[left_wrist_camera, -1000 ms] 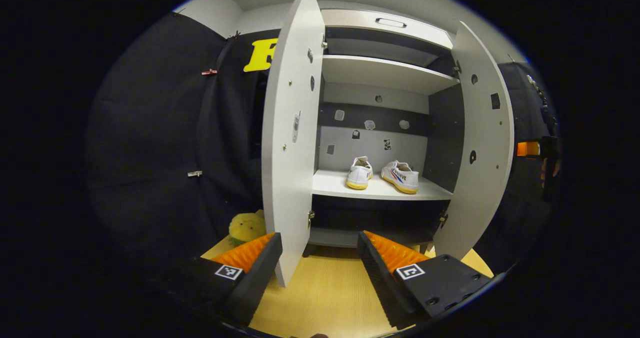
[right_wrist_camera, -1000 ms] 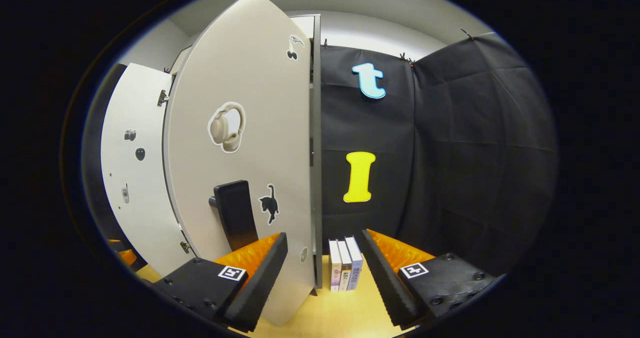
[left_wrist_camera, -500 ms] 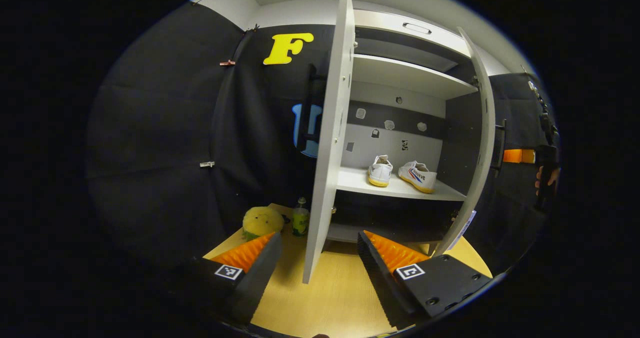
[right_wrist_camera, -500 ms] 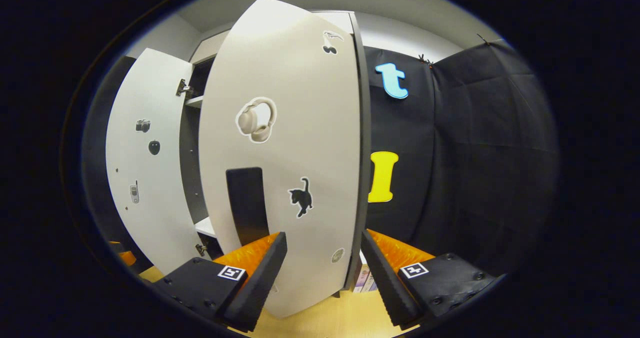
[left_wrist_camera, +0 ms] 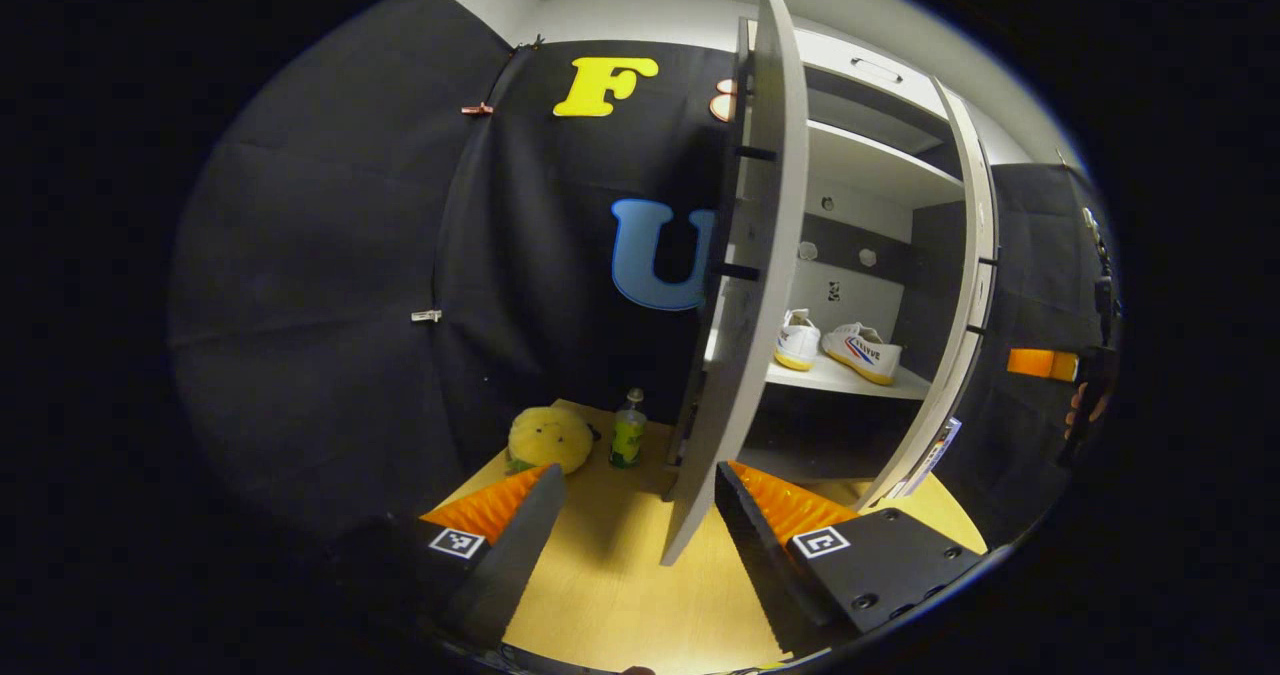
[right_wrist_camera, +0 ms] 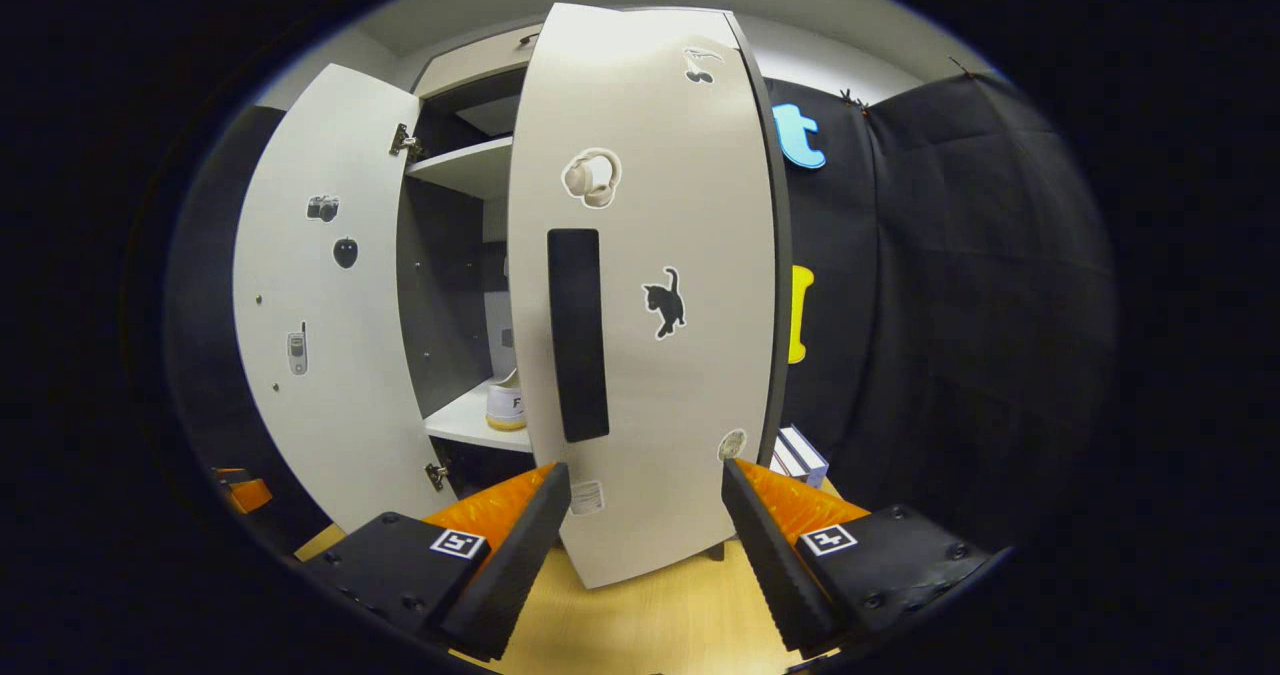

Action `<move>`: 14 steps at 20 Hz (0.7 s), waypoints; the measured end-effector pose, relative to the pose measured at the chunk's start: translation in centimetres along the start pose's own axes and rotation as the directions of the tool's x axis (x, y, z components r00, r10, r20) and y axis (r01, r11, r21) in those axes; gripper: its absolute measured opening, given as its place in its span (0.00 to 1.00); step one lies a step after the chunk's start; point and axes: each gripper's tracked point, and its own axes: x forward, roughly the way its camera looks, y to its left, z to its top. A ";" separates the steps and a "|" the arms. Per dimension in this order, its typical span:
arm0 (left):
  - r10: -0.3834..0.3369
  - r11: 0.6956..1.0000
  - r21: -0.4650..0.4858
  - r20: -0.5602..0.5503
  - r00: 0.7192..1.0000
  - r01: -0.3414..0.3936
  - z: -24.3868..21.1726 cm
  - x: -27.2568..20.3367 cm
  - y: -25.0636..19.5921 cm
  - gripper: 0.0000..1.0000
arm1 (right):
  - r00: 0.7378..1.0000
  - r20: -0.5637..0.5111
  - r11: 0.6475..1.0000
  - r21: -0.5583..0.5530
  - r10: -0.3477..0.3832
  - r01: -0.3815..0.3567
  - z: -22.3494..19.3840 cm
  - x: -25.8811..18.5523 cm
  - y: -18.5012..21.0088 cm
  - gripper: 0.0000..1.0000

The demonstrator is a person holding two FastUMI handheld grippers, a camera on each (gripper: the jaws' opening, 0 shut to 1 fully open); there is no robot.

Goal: Grab one shoe with the right hand and put it into the shoe cabinet, grab the other shoe with the left hand and put it into the shoe cabinet; then close the right door with the right hand and the left door with the left hand.

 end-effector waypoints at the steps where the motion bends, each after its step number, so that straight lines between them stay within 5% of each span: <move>1: 0.004 1.000 0.011 0.017 1.000 -0.004 0.9 0.0 0.7 0.95 | 1.000 -0.004 1.000 0.019 -0.006 0.006 -0.6 -0.5 0.2 0.98; 14: -0.155 0.987 0.066 0.122 0.980 0.148 14.7 8.5 2.5 0.95 | 0.995 -0.066 0.994 0.076 -0.080 0.085 -5.6 -3.8 1.5 0.98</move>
